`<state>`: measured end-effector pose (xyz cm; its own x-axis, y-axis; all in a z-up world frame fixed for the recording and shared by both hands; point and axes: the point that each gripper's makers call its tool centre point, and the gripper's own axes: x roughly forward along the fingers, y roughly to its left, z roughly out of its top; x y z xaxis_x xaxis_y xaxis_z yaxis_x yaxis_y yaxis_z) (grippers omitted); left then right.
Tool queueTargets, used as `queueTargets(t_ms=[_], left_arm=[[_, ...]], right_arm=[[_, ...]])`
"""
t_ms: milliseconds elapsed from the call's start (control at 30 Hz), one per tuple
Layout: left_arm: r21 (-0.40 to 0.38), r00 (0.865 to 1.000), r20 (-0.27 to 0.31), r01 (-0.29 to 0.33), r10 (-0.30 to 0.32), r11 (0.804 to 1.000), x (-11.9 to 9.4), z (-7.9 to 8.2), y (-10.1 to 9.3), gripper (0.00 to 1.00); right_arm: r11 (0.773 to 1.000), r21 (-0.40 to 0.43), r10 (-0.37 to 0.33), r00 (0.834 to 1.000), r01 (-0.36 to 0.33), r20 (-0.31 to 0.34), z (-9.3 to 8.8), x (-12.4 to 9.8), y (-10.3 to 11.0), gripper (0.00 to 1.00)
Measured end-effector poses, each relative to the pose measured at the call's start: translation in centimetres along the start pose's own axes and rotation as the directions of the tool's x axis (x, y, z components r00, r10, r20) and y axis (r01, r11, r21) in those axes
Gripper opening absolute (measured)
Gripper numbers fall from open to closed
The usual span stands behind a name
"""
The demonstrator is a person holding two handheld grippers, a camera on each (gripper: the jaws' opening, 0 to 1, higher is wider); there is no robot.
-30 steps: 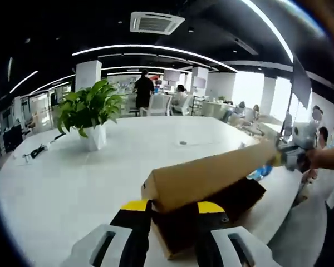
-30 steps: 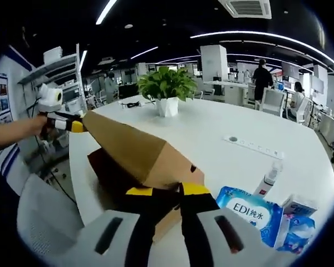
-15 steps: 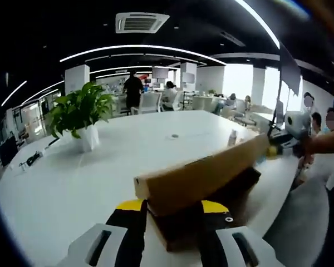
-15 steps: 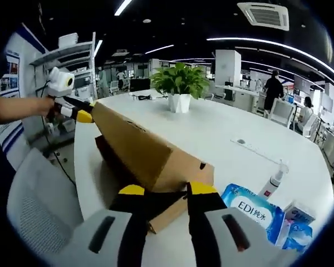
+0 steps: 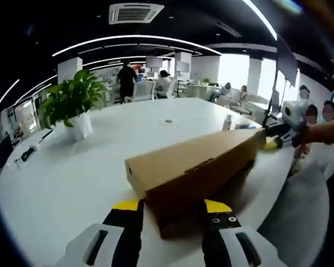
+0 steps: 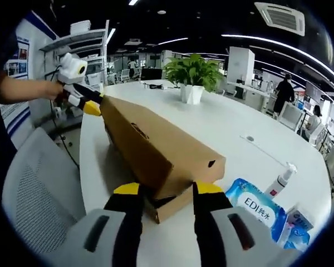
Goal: Operate the shoe box by opening the lid, removing the specified soft item, and placing it in the target area until the item is outside and the box remains undamaged.
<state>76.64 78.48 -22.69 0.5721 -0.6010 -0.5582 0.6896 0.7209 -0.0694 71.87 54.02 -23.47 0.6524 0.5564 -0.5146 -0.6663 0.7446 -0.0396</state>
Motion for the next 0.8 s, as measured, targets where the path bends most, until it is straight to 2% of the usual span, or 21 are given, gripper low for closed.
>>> queueTargets(t_ms=[167, 300, 500, 633, 800], left_arm=[[-0.013, 0.999, -0.032, 0.011, -0.011, 1.000, 0.5, -1.1, -0.1, 0.44], [-0.042, 0.999, -0.038, 0.014, -0.015, 0.999, 0.4, -1.2, -0.8, 0.45], [-0.055, 0.998, -0.060, 0.021, -0.024, 0.998, 0.6, -1.6, -1.6, 0.46], [-0.066, 0.998, -0.067, 0.014, -0.018, 0.998, 0.8, -2.0, -0.9, 0.44], [-0.075, 0.996, -0.092, 0.014, -0.021, 0.997, 1.6, -3.4, -0.6, 0.45]], right_arm=[[1.000, 0.014, 0.026, 0.999, -0.026, -0.024, -0.8, 0.2, 0.8, 0.37], [0.999, 0.020, 0.040, 0.999, -0.039, -0.034, -1.2, 0.4, 1.1, 0.40], [0.998, 0.057, 0.045, 0.998, -0.042, -0.051, -1.9, 0.7, 1.4, 0.39], [0.996, 0.087, 0.033, 0.998, -0.028, -0.055, -2.2, 0.9, 1.3, 0.37], [0.993, 0.115, 0.015, 0.997, -0.006, -0.074, -3.3, 1.7, 1.0, 0.36]])
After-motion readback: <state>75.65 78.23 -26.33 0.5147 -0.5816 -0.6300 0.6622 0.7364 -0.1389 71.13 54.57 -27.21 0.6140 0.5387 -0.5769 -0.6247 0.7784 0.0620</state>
